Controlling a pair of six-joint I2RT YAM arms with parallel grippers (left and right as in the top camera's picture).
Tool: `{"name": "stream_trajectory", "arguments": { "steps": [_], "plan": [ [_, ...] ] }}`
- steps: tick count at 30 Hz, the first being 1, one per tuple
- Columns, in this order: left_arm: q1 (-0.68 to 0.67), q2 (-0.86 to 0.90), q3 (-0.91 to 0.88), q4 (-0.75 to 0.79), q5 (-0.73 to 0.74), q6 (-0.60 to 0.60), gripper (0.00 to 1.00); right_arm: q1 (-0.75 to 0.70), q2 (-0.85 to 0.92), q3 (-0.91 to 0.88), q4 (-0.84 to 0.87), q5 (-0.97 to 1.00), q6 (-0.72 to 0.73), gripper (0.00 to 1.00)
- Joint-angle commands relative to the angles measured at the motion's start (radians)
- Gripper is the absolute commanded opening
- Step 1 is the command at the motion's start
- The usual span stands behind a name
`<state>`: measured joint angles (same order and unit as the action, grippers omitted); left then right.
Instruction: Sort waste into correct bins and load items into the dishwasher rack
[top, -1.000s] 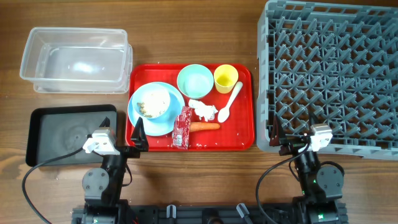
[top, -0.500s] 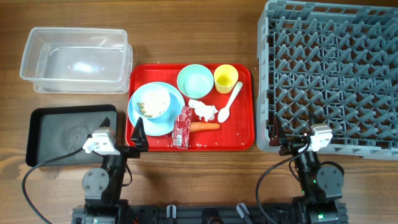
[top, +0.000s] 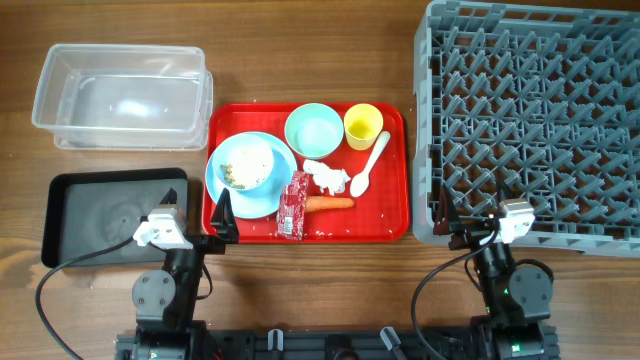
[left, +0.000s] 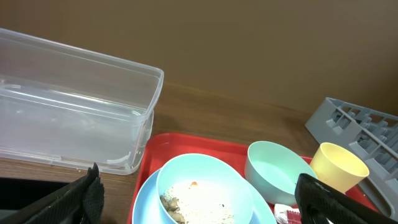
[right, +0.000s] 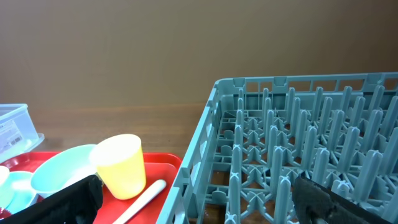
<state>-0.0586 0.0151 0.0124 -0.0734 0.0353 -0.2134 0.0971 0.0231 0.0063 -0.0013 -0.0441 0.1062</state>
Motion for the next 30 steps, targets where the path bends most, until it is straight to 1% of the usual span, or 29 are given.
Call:
{"name": "stream_trajectory", "arguments": {
  "steps": [1,15,22,25,26,27,30],
  "plan": [
    [0.006,0.0,-0.007,0.0,0.016,0.019,1.0,0.001,0.006,-0.001,0.003,-0.009,-0.014,1.0],
    [0.006,0.0,-0.007,0.017,0.016,0.019,1.0,0.001,0.006,-0.001,0.018,-0.002,-0.021,1.0],
    [0.006,0.001,-0.007,0.002,0.02,0.019,1.0,0.001,0.006,-0.001,0.003,-0.005,-0.024,1.0],
    [0.006,0.001,-0.007,0.002,0.02,-0.034,1.0,0.001,0.006,-0.001,0.004,-0.005,-0.017,1.0],
    [0.006,0.002,-0.007,0.001,0.02,-0.055,1.0,0.001,0.006,-0.001,0.004,-0.009,0.022,1.0],
    [0.006,0.007,-0.006,0.002,0.031,-0.072,1.0,0.001,0.006,-0.001,0.005,-0.048,0.06,1.0],
    [0.006,0.026,0.019,-0.01,0.046,-0.087,1.0,0.001,0.006,0.018,-0.016,-0.124,0.062,1.0]
  ]
}}
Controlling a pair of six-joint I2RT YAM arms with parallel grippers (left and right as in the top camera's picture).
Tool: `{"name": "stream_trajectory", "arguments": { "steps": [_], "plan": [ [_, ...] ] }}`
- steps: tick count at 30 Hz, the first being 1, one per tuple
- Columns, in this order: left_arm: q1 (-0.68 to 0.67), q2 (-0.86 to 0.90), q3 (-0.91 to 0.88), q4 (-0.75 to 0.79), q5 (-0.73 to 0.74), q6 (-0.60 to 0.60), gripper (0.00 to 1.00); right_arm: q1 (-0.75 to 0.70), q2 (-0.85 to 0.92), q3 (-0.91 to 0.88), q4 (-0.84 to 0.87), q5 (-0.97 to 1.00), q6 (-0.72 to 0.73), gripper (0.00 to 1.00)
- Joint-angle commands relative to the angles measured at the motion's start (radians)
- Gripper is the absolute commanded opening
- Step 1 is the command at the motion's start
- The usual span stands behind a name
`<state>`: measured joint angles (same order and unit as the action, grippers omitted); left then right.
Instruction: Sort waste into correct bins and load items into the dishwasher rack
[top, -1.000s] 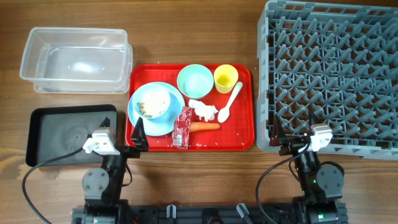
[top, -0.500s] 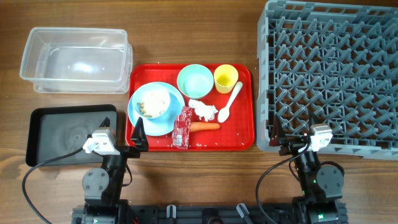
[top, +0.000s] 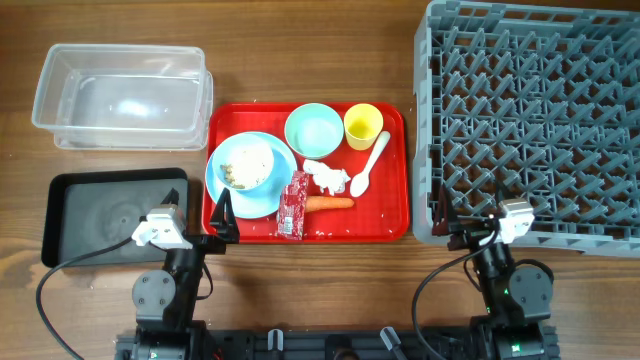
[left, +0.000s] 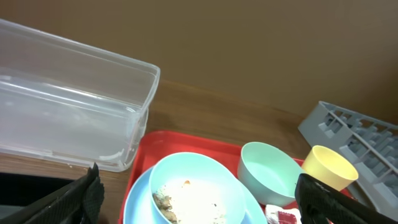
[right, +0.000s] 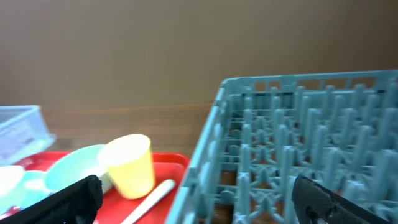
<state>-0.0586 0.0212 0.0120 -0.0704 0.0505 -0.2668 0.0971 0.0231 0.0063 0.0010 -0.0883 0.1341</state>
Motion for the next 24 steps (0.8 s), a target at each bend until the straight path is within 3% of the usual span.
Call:
{"name": "stream_trajectory", "arguments": {
  "steps": [1,5,10,13,16,19,24],
  "plan": [
    [0.006,0.033,0.042,-0.028,0.031,-0.033,1.0,0.001,0.006,0.034,-0.042,-0.079,0.034,1.0],
    [0.006,0.148,0.174,-0.121,0.031,-0.033,1.0,0.001,0.018,0.122,-0.135,-0.078,0.023,0.99],
    [0.006,0.437,0.446,-0.288,0.044,-0.032,1.0,0.001,0.164,0.32,-0.263,-0.079,0.024,1.0],
    [0.004,0.594,0.611,-0.422,0.07,-0.033,1.0,0.001,0.297,0.444,-0.363,-0.078,0.023,1.0],
    [0.002,0.741,0.806,-0.668,0.141,-0.032,1.0,0.001,0.466,0.584,-0.529,-0.066,0.023,1.0],
    [0.002,0.795,0.846,-0.774,0.113,-0.029,1.0,0.001,0.61,0.698,-0.665,-0.062,0.023,1.0],
    [0.002,0.828,0.846,-0.792,0.14,-0.034,1.0,0.001,0.737,0.763,-0.703,-0.082,0.025,1.0]
  ]
}}
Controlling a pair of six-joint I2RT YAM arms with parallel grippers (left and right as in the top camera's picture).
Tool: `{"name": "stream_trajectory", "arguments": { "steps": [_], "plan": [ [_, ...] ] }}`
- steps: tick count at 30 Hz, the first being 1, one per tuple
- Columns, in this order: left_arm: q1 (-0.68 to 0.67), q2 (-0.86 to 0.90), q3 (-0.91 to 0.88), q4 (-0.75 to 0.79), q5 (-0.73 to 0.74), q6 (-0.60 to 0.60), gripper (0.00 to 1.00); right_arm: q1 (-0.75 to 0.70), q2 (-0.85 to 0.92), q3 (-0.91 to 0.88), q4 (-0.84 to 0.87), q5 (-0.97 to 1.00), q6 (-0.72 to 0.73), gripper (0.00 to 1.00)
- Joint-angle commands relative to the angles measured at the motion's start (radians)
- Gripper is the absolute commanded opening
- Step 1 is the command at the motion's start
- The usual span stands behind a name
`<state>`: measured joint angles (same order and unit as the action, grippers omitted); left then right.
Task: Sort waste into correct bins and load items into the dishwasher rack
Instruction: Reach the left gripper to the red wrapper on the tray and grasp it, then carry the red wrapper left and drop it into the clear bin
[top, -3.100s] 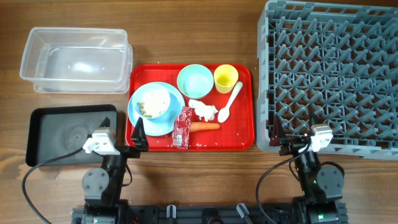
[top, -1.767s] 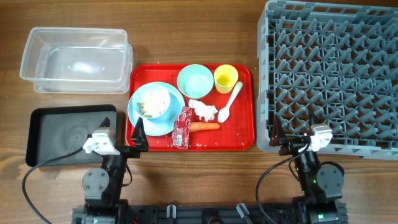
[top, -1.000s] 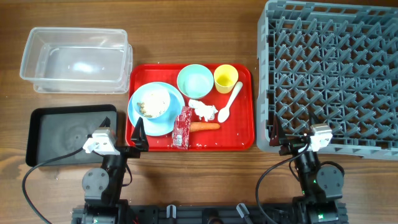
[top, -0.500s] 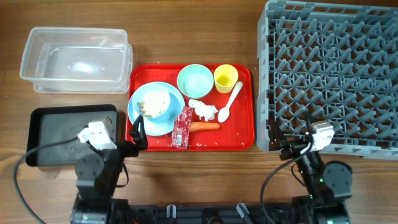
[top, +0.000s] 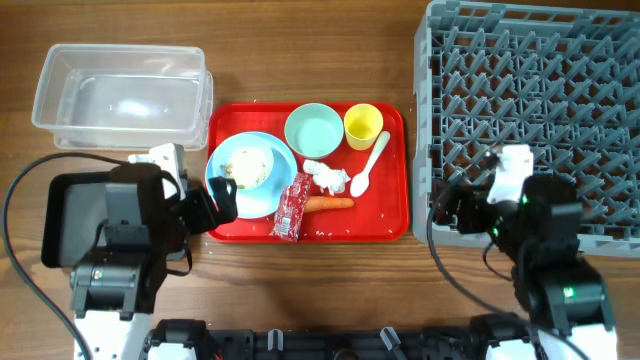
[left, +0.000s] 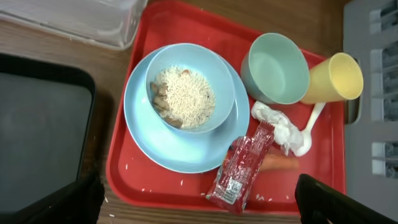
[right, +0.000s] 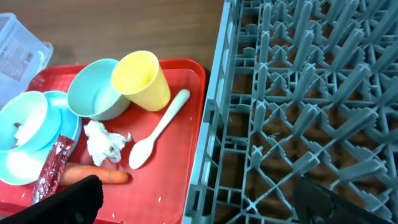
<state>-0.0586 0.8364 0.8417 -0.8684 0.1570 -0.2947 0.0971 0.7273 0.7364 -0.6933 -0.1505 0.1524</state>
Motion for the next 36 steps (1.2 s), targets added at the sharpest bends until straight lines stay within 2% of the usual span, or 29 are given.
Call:
{"name": "stream_trajectory", "arguments": {
  "steps": [1,7,11,15,19,21,22,24,25,26,28,32,36],
  "plan": [
    [0.002,0.015,0.017,0.02,0.034,-0.006,1.0,0.001,0.039,0.033,-0.011,-0.02,0.007,1.0],
    [-0.041,0.086,0.016,0.075,0.034,-0.006,1.0,0.001,0.042,0.033,-0.011,0.0,0.008,1.0],
    [-0.208,0.242,0.017,0.111,0.031,-0.005,1.0,0.001,0.042,0.032,-0.011,0.0,0.008,1.0],
    [-0.39,0.443,0.016,0.147,-0.07,-0.005,1.0,0.001,0.042,0.032,-0.011,0.0,0.007,1.0],
    [-0.481,0.602,0.016,0.161,-0.113,-0.005,1.0,0.001,0.043,0.032,-0.01,0.0,0.007,1.0],
    [-0.508,0.682,0.016,0.174,-0.125,-0.005,0.96,0.001,0.043,0.032,-0.01,0.0,0.007,1.0],
    [-0.517,0.727,0.016,0.183,-0.125,-0.005,0.91,0.001,0.043,0.032,-0.01,0.0,0.007,1.0],
    [-0.518,0.769,0.017,0.189,-0.125,-0.005,0.73,0.001,0.043,0.032,-0.01,0.0,0.007,0.99],
    [-0.518,0.78,0.017,0.189,-0.125,-0.005,0.6,0.001,0.043,0.032,-0.01,0.0,0.007,1.0],
    [-0.518,0.781,0.017,0.189,-0.125,-0.005,0.32,0.001,0.043,0.032,-0.01,0.0,0.007,1.0],
    [-0.517,0.771,0.017,0.188,-0.126,-0.005,0.05,0.001,0.043,0.032,-0.01,0.0,0.007,1.0],
    [-0.517,0.694,0.053,0.143,-0.139,-0.005,0.04,0.001,0.043,0.032,-0.011,0.0,0.007,1.0],
    [-0.507,0.555,0.134,0.063,-0.299,-0.006,0.04,0.001,0.043,0.032,-0.011,0.0,0.007,1.0]
  ]
}}
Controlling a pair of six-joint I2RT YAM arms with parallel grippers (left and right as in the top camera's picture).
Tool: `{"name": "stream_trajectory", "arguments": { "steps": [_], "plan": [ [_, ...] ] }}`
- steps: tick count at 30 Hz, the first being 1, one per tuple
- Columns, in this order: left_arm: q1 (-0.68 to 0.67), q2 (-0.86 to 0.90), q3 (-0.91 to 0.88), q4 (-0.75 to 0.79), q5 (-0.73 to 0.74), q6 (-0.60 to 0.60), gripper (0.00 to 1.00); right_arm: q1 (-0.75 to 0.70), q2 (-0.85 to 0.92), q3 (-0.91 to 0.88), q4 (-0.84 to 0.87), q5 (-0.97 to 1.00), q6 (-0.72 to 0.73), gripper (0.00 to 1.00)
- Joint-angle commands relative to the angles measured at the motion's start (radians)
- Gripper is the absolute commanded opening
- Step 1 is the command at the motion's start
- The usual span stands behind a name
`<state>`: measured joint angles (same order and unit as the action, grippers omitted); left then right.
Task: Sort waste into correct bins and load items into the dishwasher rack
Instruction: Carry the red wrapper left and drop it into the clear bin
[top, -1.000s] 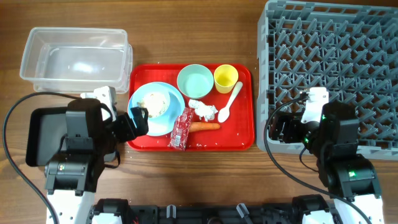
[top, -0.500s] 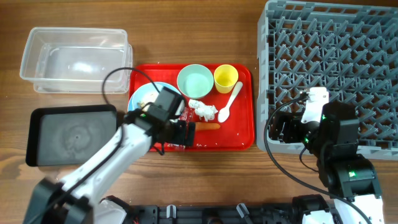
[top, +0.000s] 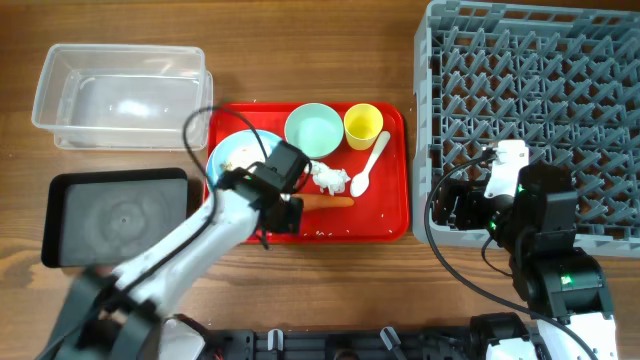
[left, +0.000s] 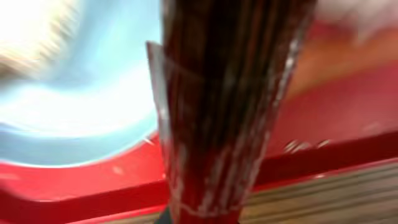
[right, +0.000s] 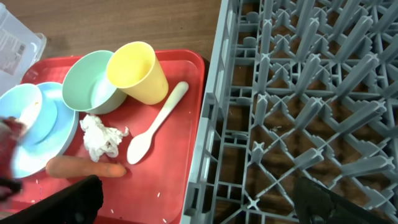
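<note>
A red snack wrapper (left: 230, 112) fills the blurred left wrist view, standing lengthwise from my left gripper (left: 199, 214), which is shut on it. Seen from overhead, that gripper (top: 283, 214) sits over the front of the red tray (top: 388, 215) and hides the wrapper. On the tray are a carrot (top: 332, 201), a crumpled tissue (top: 325, 178), a white spoon (top: 370, 165), a yellow cup (top: 363, 125), a teal bowl (top: 313, 129) and a blue bowl of rice on a plate (top: 235, 155). My right gripper (right: 199, 205) hangs open over the near left corner of the grey dishwasher rack (top: 530, 100).
A clear plastic bin (top: 120, 95) stands at the back left and a black tray (top: 110, 215) in front of it. The left arm stretches diagonally across the table's front from the lower left. Loose rice grains lie on the red tray.
My left arm has reached to the right over the tray's front and my left gripper has shut on the red wrapper. The right arm has barely moved and stays open.
At first both arms sat low at the table's front edge, grippers open, looking level across the table. Then both were raised and looking down, the left beside the tray, the right over the rack corner. Now the left gripper holds the wrapper.
</note>
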<state>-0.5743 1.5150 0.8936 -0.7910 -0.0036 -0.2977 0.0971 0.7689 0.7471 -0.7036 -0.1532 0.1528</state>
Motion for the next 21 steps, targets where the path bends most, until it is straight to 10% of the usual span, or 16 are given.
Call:
{"name": "stream_trajectory", "arguments": {
  "steps": [1,17,21],
  "plan": [
    [0.046,-0.206,0.096,0.01,-0.251,-0.032,0.04,0.001,0.002,0.021,-0.001,0.003,0.007,1.0],
    [0.61,0.061,0.094,0.778,-0.319,-0.054,0.04,0.001,0.002,0.021,-0.001,0.002,0.007,1.0],
    [0.621,0.148,0.094,0.875,-0.32,-0.05,0.71,0.001,0.002,0.021,-0.001,0.002,0.006,1.0]
  ]
}}
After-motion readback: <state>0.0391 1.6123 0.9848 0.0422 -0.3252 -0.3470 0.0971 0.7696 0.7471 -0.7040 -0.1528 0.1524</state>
